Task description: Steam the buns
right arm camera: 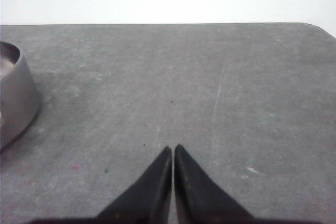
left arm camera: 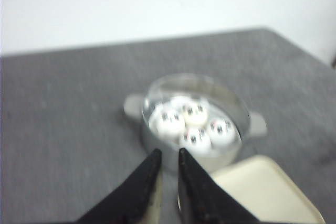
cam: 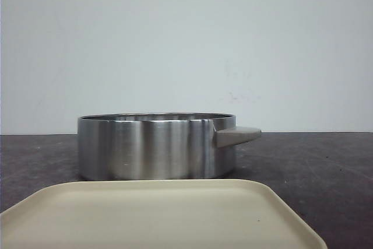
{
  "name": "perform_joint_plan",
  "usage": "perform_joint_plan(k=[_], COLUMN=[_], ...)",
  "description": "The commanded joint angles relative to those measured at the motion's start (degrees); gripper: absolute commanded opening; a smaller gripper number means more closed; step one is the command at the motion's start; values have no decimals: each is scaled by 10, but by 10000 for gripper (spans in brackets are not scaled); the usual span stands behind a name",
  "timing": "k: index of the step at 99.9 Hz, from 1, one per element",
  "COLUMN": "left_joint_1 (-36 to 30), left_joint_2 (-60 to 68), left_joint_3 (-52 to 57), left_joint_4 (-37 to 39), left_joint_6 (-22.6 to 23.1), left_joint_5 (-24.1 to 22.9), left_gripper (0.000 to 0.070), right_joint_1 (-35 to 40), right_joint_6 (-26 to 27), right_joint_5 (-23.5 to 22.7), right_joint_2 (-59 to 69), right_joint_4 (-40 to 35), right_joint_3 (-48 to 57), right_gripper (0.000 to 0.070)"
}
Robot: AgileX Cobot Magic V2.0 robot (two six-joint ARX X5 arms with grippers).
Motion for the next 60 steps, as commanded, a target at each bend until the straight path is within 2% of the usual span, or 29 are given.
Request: perform_joint_plan(k=[1,13,24,38,47,60], left_joint_1=[9,49,89,149,182,221], left_joint_2=[-5,-23,-39,-69,-92,-136], left_joint_3=[-30,-137,-250,-380,-448,-519], left_joint_4=[55,172,282,386,431,447], left_joint_6=[41,71,69,67,63,37], left_joint_5=[2,2,6,39,49,49], left_gripper=[16,16,17,16,16,16], right_joint_1=[1,1,1,1,1,1], right_joint_6=[-4,-4,-4,-4,-4,-4], right_joint_5=[0,0,0,0,0,0], right_joint_2=[0,0,0,0,0,0], right_joint_4=[7,7,7,7,7,7], right_joint_3=[-2,-2,-2,-2,-2,-2], right_gripper=[7,7,7,7,7,7])
